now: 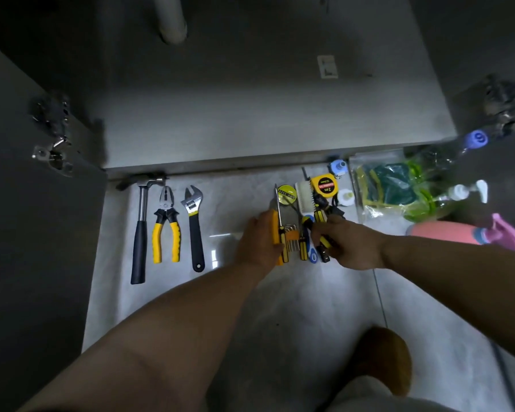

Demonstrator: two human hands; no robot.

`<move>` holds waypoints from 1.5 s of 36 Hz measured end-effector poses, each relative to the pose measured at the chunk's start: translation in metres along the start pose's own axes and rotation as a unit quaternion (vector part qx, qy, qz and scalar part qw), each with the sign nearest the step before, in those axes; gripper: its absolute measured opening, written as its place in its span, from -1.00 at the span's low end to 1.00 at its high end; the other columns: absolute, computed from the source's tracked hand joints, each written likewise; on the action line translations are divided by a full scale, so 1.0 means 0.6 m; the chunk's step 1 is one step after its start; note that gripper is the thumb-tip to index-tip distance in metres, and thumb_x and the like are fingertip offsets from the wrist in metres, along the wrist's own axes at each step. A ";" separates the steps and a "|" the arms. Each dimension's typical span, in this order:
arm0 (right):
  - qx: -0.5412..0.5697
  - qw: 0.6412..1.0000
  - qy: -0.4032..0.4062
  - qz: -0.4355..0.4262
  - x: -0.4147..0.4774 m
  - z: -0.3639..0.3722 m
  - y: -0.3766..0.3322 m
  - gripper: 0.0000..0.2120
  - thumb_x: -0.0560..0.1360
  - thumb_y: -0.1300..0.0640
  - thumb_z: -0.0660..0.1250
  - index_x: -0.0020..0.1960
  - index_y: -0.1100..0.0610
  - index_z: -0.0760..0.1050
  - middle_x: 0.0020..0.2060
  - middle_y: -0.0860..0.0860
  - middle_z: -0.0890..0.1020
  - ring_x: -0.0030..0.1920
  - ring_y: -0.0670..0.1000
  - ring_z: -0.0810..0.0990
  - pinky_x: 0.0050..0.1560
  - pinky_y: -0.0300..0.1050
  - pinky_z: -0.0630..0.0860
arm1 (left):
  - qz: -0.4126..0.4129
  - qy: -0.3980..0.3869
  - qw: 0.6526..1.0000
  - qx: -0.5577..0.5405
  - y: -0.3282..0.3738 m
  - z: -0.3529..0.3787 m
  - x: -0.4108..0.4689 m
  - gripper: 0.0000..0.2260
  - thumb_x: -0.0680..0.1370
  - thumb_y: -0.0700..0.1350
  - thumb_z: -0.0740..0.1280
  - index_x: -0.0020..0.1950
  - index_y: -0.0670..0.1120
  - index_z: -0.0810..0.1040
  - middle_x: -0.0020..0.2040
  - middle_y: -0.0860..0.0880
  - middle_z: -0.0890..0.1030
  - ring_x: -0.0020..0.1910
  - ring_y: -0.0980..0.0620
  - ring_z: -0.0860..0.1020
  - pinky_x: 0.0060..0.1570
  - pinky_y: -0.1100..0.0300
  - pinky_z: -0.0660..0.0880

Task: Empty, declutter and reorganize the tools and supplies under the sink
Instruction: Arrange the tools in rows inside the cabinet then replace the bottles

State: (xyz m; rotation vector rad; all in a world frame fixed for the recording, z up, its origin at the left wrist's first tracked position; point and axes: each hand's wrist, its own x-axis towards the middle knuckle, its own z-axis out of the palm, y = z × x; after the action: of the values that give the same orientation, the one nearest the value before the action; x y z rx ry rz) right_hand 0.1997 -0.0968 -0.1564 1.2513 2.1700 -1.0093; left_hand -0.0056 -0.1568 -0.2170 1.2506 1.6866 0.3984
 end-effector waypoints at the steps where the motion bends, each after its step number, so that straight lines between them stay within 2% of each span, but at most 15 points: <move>1: 0.017 1.000 0.013 0.002 -0.003 0.002 -0.001 -0.72 0.52 0.28 0.30 0.12 -0.03 0.44 -0.05 -0.05 0.35 -0.07 0.04 0.47 -0.24 -0.40 0.32 | 0.001 0.001 1.000 0.002 -0.001 -0.001 0.000 -0.36 0.48 -0.22 0.49 0.51 -0.04 0.33 0.33 -0.14 0.43 0.32 -0.16 0.47 0.29 -0.09 0.47; 4: 0.047 0.997 0.054 0.002 -0.006 0.009 -0.009 -0.69 0.50 0.30 0.34 0.14 -0.01 0.45 -0.03 -0.07 0.35 -0.08 -0.01 0.47 -0.19 -0.44 0.34 | -0.007 0.005 1.000 0.007 -0.004 -0.007 -0.002 -0.42 0.48 -0.24 0.46 0.47 -0.09 0.37 0.29 -0.17 0.46 0.27 -0.19 0.49 0.21 -0.13 0.52; 8: 0.065 0.993 0.102 0.007 -0.001 0.027 -0.033 -0.70 0.52 0.25 0.35 0.19 0.00 0.43 0.07 0.03 0.39 -0.04 0.10 0.54 -0.01 -0.02 0.54 | -0.020 0.024 0.999 0.018 -0.010 -0.013 -0.008 -0.56 0.49 -0.25 0.40 0.35 -0.15 0.43 0.18 -0.22 0.50 0.14 -0.24 0.52 0.12 -0.12 0.52; 15: 0.096 0.990 0.107 0.000 0.049 0.053 -0.102 -0.74 0.51 0.21 0.32 0.13 -0.03 0.41 0.03 0.06 0.42 -0.06 0.14 0.55 -0.03 0.09 0.59 | -0.063 0.075 0.995 -0.004 -0.032 -0.034 -0.009 -0.73 0.54 -0.28 0.34 0.24 -0.18 0.53 0.13 -0.21 0.56 0.12 -0.19 0.55 0.09 0.06 0.48; 22: 0.113 0.985 0.126 0.019 0.102 0.086 -0.142 -0.72 0.55 0.17 0.33 0.23 0.04 0.40 0.08 0.13 0.44 0.05 0.21 0.53 -0.05 -0.04 0.48 | -0.093 0.159 0.982 -0.049 -0.058 -0.058 -0.024 -0.73 0.53 -0.22 0.33 0.23 -0.13 0.47 0.07 -0.15 0.55 0.02 -0.14 0.57 -0.02 0.03 0.55; 26: 0.110 0.985 0.128 0.017 0.118 0.101 -0.157 -0.73 0.55 0.14 0.33 0.22 0.01 0.38 0.02 0.06 0.38 0.05 0.22 0.56 -0.07 -0.06 0.46 | -0.105 0.150 0.983 -0.012 -0.073 -0.068 -0.033 -0.68 0.52 -0.18 0.38 0.26 -0.12 0.45 0.07 -0.14 0.56 0.04 -0.14 0.58 0.04 -0.12 0.60; 31: 0.123 0.983 0.134 0.011 0.127 0.111 -0.171 -0.71 0.51 0.15 0.35 0.18 -0.04 0.37 -0.01 0.02 0.37 -0.04 0.17 0.57 -0.11 -0.08 0.46 | -0.100 0.146 0.983 0.043 -0.085 -0.065 -0.034 -0.68 0.56 -0.19 0.35 0.31 -0.13 0.46 0.17 -0.13 0.51 0.16 -0.14 0.52 0.11 -0.07 0.55; 35: 0.151 0.977 0.147 0.001 0.132 0.115 -0.178 -0.73 0.48 0.13 0.38 0.10 -0.07 0.39 -0.06 -0.03 0.37 -0.11 0.11 0.53 -0.17 -0.10 0.45 | -0.116 0.158 0.980 0.020 -0.084 -0.064 -0.032 -0.66 0.58 -0.13 0.32 0.34 -0.09 0.42 0.18 -0.14 0.48 0.18 -0.16 0.48 0.13 -0.13 0.53; 38: 0.168 0.972 0.164 -0.006 0.134 0.115 -0.193 -0.70 0.47 0.11 0.41 0.14 -0.04 0.39 -0.02 0.02 0.41 -0.08 0.14 0.55 -0.08 -0.01 0.55 | -0.097 0.122 0.988 0.000 -0.082 -0.068 -0.027 -0.62 0.55 -0.06 0.38 0.35 -0.07 0.44 0.16 -0.11 0.56 0.14 -0.14 0.57 0.11 -0.13 0.57; 42: 0.170 0.968 0.186 -0.011 0.135 0.114 -0.205 -0.68 0.50 0.18 0.36 0.21 0.00 0.39 0.06 0.06 0.41 -0.08 0.16 0.57 -0.04 -0.01 0.58 | -0.060 0.077 0.994 0.039 -0.082 -0.067 -0.016 -0.74 0.56 -0.12 0.34 0.25 -0.03 0.51 0.13 -0.07 0.59 0.10 -0.09 0.60 0.02 0.07 0.53; 45: 0.170 0.964 0.203 0.004 0.128 0.107 -0.194 -0.67 0.51 0.18 0.34 0.23 0.00 0.39 0.05 0.06 0.40 -0.09 0.20 0.60 -0.07 0.00 0.57 | -0.047 0.072 0.996 -0.003 -0.077 -0.060 -0.013 -0.80 0.56 -0.19 0.34 0.16 -0.02 0.59 0.07 -0.04 0.66 0.01 0.01 0.59 -0.07 0.22 0.41; 48: 0.166 0.960 0.225 0.033 0.116 0.094 -0.172 -0.58 0.54 0.11 0.33 0.37 0.03 0.34 0.11 0.08 0.40 -0.02 0.19 0.59 0.01 0.10 0.60 | -0.044 0.054 0.997 -0.042 -0.061 -0.048 -0.015 -0.76 0.54 -0.15 0.41 0.21 -0.01 0.63 0.04 -0.03 0.70 -0.09 0.10 0.62 -0.10 0.27 0.52; 50: 0.159 0.956 0.242 0.037 0.104 0.086 -0.154 -0.64 0.54 0.06 0.34 0.30 0.02 0.36 0.11 0.05 0.40 -0.03 0.13 0.56 -0.05 0.03 0.60 | -0.029 0.034 0.997 -0.060 -0.054 -0.035 -0.019 -0.73 0.53 -0.18 0.43 0.22 -0.05 0.62 -0.04 -0.06 0.69 -0.28 0.32 0.58 -0.31 0.53 0.43; 52: 0.143 0.958 0.246 0.035 0.094 0.079 -0.137 -0.68 0.52 0.06 0.35 0.23 0.01 0.38 0.11 0.04 0.38 -0.06 0.11 0.55 -0.11 -0.02 0.58 | -0.023 0.019 0.997 -0.071 -0.052 -0.021 -0.023 -0.72 0.53 -0.22 0.44 0.24 -0.07 0.59 -0.09 -0.10 0.68 -0.40 0.50 0.49 -0.43 0.58 0.37; 54: 0.126 0.961 0.243 0.034 0.086 0.076 -0.123 -0.72 0.52 0.09 0.34 0.20 0.02 0.38 0.07 0.02 0.37 -0.10 0.12 0.54 -0.15 -0.02 0.55 | -0.033 0.019 0.997 -0.068 -0.052 -0.010 -0.027 -0.70 0.53 -0.23 0.44 0.24 -0.08 0.56 -0.07 -0.12 0.68 -0.43 0.49 0.47 -0.46 0.57 0.35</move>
State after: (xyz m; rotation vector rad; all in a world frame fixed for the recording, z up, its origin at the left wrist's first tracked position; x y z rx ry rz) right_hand 0.1106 -0.1274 -0.1923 1.8433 2.3812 -1.0604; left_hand -0.0278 -0.1820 -0.2283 1.0914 1.6993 0.4925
